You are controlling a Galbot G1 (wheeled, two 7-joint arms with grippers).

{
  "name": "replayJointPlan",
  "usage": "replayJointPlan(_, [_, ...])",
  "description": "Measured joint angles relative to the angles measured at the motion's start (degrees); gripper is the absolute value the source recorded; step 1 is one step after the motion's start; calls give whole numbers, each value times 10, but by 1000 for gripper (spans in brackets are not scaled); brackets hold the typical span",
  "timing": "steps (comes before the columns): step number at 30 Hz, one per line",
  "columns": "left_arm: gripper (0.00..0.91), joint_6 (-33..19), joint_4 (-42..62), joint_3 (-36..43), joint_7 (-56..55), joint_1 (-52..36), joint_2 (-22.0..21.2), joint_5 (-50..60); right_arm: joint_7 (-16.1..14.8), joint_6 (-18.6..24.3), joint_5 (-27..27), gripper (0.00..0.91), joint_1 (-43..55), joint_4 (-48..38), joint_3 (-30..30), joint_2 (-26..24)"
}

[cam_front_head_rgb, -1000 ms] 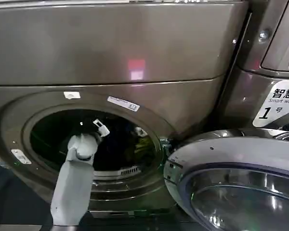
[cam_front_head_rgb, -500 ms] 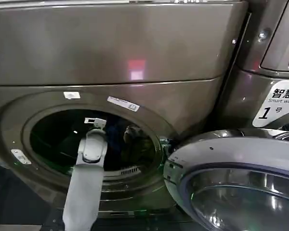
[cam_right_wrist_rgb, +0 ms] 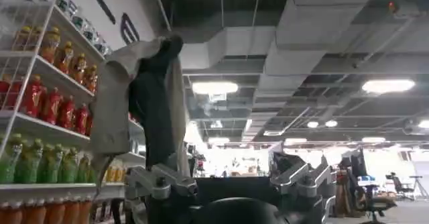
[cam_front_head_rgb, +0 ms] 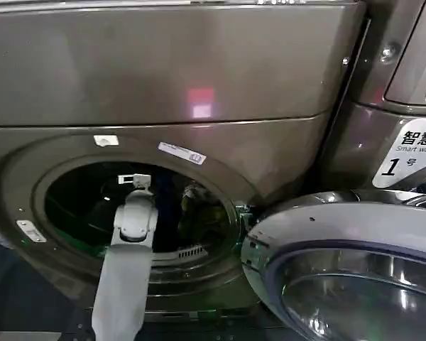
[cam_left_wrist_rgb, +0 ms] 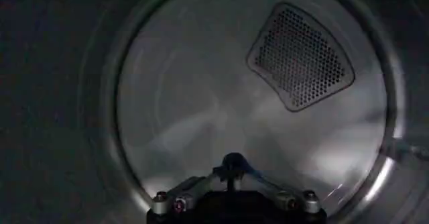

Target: Grasp the clothes from the dryer.

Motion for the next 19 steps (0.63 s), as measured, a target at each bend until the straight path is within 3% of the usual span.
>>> replayJointPlan(19, [0,3,-11,1,3,7,3,-14,17,-42,10,907,1,25,18,0])
